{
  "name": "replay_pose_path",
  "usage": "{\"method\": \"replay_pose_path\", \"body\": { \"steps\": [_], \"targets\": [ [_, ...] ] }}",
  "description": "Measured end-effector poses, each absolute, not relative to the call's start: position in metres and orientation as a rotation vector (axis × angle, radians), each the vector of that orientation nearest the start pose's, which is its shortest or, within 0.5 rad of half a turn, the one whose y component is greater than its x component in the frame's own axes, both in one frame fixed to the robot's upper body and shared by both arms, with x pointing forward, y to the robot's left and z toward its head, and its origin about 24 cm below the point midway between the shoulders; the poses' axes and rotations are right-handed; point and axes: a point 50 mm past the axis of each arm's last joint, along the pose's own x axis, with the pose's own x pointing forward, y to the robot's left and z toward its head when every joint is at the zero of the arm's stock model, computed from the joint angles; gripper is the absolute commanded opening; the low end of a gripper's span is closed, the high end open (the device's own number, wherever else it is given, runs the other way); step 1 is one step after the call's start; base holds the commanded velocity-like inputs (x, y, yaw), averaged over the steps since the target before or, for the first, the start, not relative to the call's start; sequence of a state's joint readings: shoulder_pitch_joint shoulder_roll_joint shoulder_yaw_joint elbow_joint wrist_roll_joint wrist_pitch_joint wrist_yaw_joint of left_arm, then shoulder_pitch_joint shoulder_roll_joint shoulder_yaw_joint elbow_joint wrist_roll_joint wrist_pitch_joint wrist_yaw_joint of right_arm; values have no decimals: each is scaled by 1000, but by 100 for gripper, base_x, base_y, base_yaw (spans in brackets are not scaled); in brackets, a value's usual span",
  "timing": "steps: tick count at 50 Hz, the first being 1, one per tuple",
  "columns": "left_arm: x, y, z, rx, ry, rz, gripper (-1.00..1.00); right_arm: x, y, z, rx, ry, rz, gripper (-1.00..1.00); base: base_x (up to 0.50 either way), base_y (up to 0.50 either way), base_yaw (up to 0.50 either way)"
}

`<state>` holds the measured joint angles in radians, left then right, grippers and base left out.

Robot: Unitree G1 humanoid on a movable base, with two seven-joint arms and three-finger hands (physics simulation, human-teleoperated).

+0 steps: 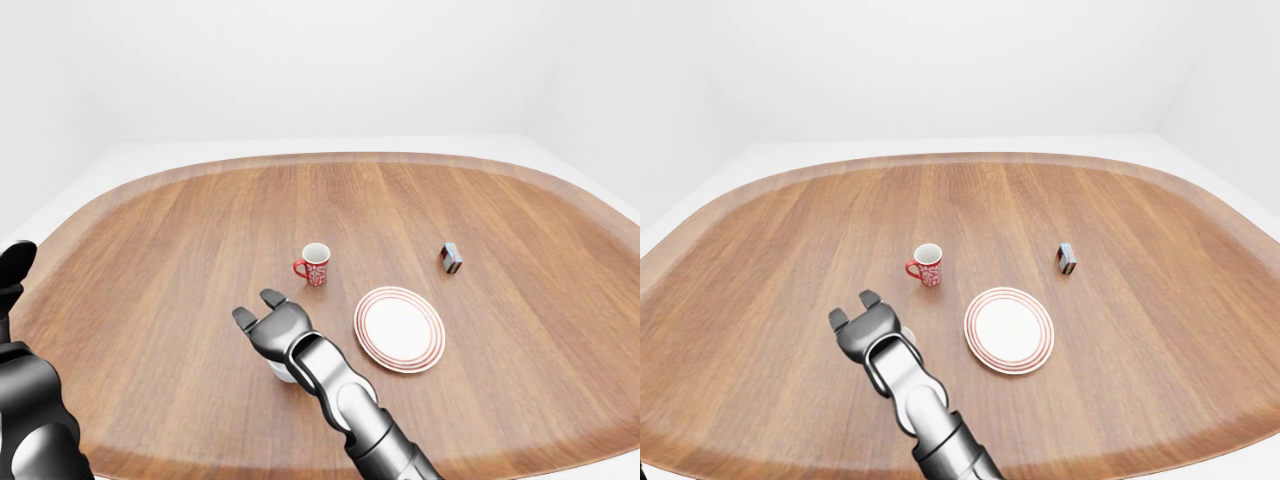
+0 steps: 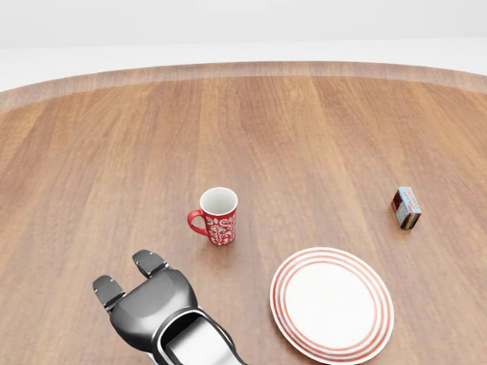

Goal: Put the white mug on the plate.

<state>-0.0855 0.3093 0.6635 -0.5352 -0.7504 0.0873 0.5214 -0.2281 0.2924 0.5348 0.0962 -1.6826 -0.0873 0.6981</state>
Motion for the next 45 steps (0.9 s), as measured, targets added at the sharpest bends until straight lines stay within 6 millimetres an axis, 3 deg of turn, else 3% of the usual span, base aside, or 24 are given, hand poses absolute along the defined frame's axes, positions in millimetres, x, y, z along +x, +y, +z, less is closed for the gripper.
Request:
{"method": "replay_pose_path", "body": {
  "steps": [25, 45],
  "targets": [
    [182, 320, 204, -470, -676, 760, 100, 249, 55, 45, -1676, -47, 1018, 100, 0, 0, 0],
    [182, 319, 204, -472, -675, 757, 100, 267, 53, 33, -1676, 27, 1023, 100, 0, 0, 0]
  ]
}}
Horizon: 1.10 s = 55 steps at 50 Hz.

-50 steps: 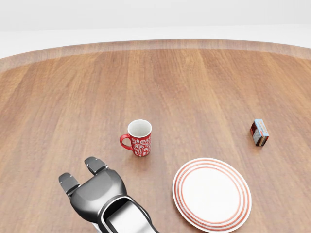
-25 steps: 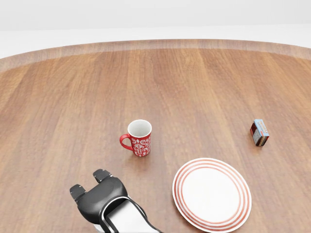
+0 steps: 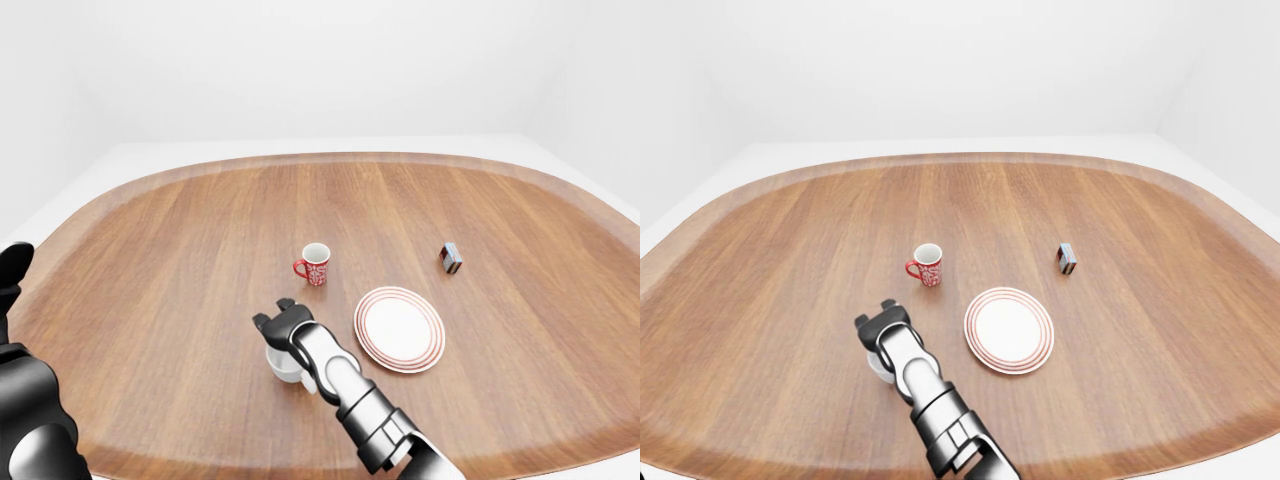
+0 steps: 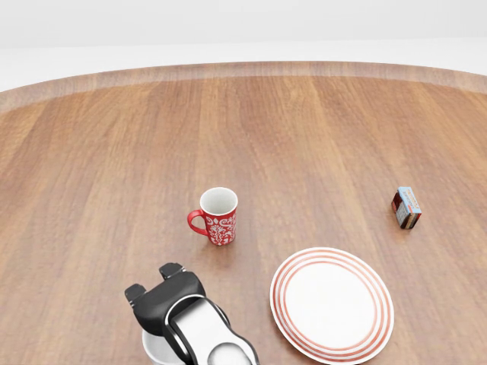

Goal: Put the white mug on the plate.

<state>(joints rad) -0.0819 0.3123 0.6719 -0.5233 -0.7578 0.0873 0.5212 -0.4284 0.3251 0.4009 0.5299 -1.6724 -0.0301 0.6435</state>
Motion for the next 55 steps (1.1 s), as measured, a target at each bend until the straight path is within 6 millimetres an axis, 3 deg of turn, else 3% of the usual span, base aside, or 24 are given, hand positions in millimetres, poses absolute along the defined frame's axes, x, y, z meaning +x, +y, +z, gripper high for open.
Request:
{"method": "replay_pose_path", "body": {
  "steps": [37, 55],
  "targets": [
    [183, 319, 201, -474, -664, 755, 100, 271, 55, 3, -1657, 86, 1046, 100, 0, 0, 0],
    [184, 318, 201, -474, -663, 754, 100, 277, 56, -3, -1644, 59, 1011, 100, 0, 0, 0]
  ]
}}
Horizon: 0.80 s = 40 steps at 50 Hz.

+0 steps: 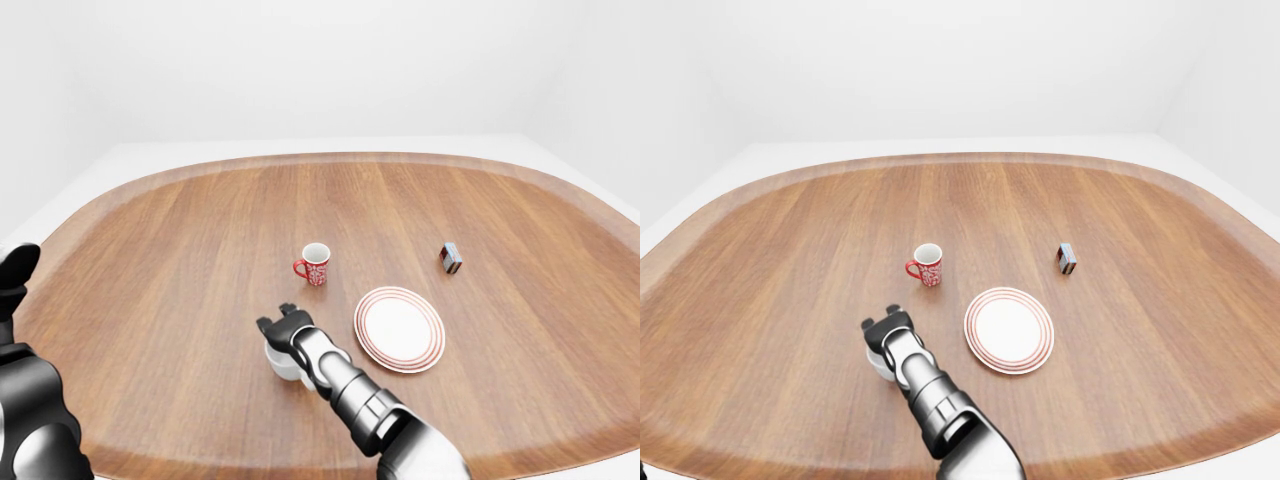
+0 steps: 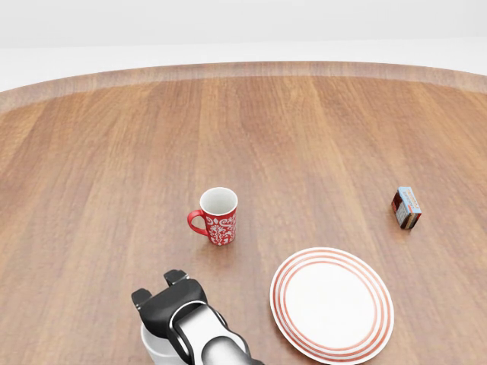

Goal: Put the white mug on the plate.

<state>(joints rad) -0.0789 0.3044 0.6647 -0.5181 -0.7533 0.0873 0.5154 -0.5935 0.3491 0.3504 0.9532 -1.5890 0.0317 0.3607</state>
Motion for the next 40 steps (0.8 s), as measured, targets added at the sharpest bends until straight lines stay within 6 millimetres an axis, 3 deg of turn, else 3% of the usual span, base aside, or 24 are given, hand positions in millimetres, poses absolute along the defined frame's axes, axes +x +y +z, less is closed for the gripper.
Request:
{"method": "replay_pose_path", "body": {
  "steps": [1, 2, 3, 4, 11, 17, 32, 40],
  "targets": [
    [184, 318, 201, -474, -663, 754, 100, 277, 56, -3, -1643, 58, 1010, 100, 0, 0, 0],
    [184, 318, 201, -474, -663, 754, 100, 277, 56, -3, -1643, 57, 1009, 22, 0, 0, 0],
    [184, 318, 201, -474, -662, 754, 100, 278, 56, -2, -1639, 50, 1002, -88, 0, 0, 0],
    [184, 318, 201, -474, -662, 754, 100, 279, 57, 0, -1634, 46, 994, -100, 0, 0, 0],
    [184, 318, 201, -474, -661, 754, 100, 282, 57, 2, -1626, 34, 977, -100, 0, 0, 0],
    [184, 318, 200, -473, -660, 754, 100, 278, 54, -3, -1676, 138, 1093, -100, 0, 0, 0],
    [184, 318, 200, -474, -659, 754, 100, 280, 53, -3, -1660, 74, 1017, -100, 0, 0, 0],
    [185, 318, 201, -473, -660, 754, 100, 306, 35, 25, -1663, 88, 943, -100, 0, 0, 0]
  ]
}}
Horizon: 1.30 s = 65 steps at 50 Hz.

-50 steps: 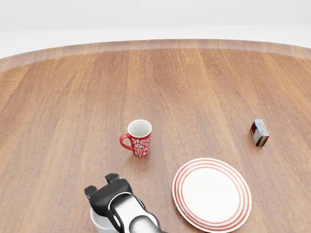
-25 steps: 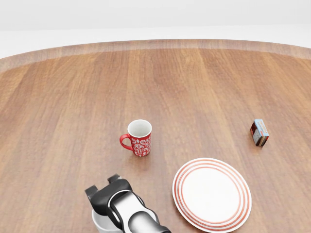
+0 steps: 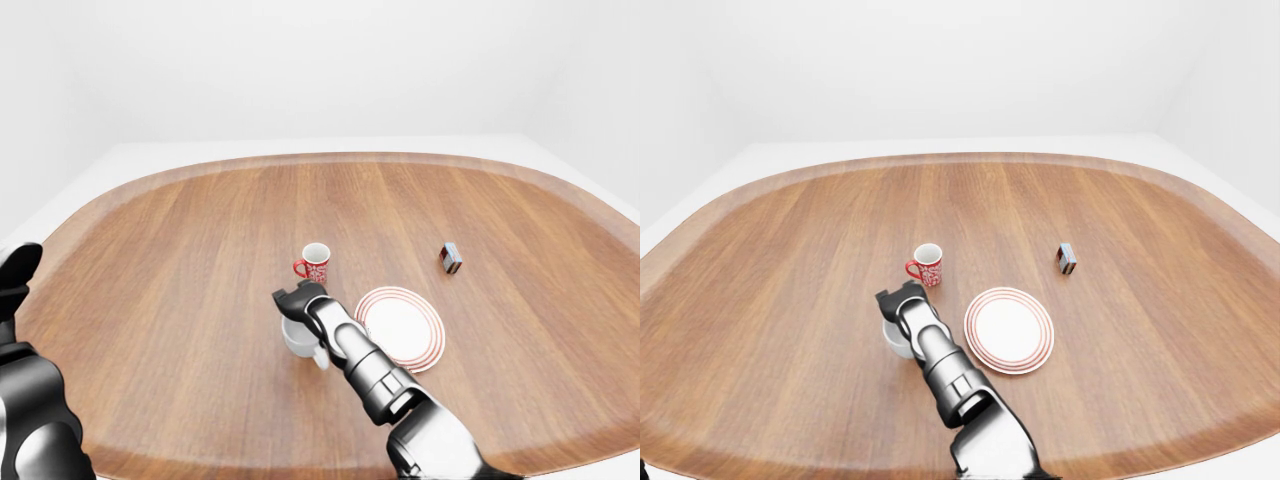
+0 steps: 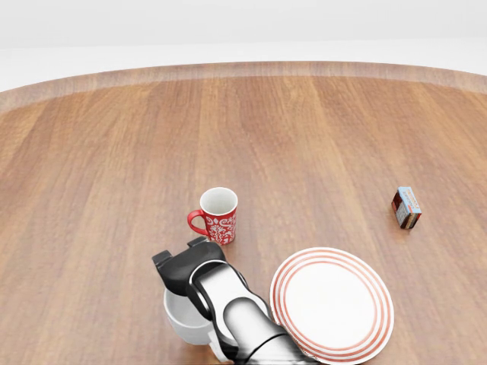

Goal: Put the white mug on the plate.

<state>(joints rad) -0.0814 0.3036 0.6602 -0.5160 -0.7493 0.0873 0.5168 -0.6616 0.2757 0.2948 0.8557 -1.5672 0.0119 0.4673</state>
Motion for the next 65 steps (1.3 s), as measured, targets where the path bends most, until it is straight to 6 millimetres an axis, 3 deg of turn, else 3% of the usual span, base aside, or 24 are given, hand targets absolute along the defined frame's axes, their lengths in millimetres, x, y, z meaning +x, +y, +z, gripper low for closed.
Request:
{"method": "replay_pose_path", "body": {
  "steps": [16, 21, 26, 32, 40, 51, 65],
  "targets": [
    [186, 316, 202, -468, -662, 750, 100, 395, -46, 172, -1698, 103, 586, -100, 0, 0, 0],
    [186, 316, 202, -467, -663, 749, 100, 413, -76, 201, -1694, 128, 468, -100, 0, 0, 0],
    [186, 316, 202, -465, -664, 749, 100, 424, -106, 214, -1672, 173, 356, -100, 0, 0, 0],
    [186, 316, 202, -464, -665, 750, 100, 430, -140, 215, -1618, 243, 233, -100, 0, 0, 0],
    [186, 316, 202, -462, -665, 751, 100, 430, -167, 192, -1600, 301, 165, -100, 0, 0, 0],
    [186, 316, 201, -461, -662, 751, 100, 424, -181, 157, -1564, 353, 159, -100, 0, 0, 0],
    [186, 316, 201, -461, -661, 752, 100, 414, -184, 120, -1548, 407, 196, -100, 0, 0, 0]
  ]
}}
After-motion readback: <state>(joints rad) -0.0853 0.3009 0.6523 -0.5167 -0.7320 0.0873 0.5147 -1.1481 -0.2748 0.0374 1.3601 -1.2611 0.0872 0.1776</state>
